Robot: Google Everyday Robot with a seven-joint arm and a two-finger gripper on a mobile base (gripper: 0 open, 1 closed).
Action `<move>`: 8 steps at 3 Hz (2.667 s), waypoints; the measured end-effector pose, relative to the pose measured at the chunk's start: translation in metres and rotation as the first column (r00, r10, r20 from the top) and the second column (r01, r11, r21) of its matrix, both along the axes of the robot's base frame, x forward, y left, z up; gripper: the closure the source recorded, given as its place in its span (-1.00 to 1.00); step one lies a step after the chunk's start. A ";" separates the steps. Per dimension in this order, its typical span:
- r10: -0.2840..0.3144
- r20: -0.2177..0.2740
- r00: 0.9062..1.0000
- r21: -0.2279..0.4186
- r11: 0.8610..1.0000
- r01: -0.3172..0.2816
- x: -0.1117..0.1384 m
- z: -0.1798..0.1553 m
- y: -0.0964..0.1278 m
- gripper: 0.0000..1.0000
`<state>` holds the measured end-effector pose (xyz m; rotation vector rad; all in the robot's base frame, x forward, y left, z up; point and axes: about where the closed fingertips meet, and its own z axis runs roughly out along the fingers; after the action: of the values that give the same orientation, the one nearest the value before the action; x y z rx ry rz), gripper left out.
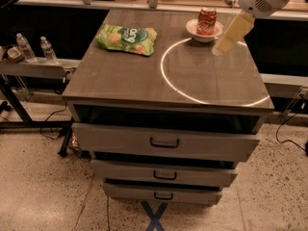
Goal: Pick coke can from paper bowl and place on counter
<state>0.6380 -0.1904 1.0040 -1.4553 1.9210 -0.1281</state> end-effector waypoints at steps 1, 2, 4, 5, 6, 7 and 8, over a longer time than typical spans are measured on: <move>-0.101 0.058 0.993 0.141 0.986 0.092 0.063 -0.019 -0.020 -1.00; -0.178 0.100 0.979 0.256 0.955 0.147 0.119 -0.037 -0.038 -1.00; -0.359 0.141 0.923 0.445 0.855 0.265 0.217 -0.076 -0.069 -1.00; -0.408 0.110 0.907 0.527 0.797 0.294 0.247 -0.094 -0.067 -1.00; -0.419 0.083 0.904 0.582 0.757 0.297 0.265 -0.105 -0.058 -0.79; -0.407 0.074 0.911 0.623 0.732 0.277 0.273 -0.106 -0.048 -0.34; -0.383 0.051 0.922 0.640 0.721 0.264 0.274 -0.111 -0.039 0.12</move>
Offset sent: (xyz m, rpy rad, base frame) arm 0.1906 -0.0687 -0.0524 0.3924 -0.2063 -0.2587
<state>0.9120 -0.2294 0.8931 -0.6286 1.8045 0.2019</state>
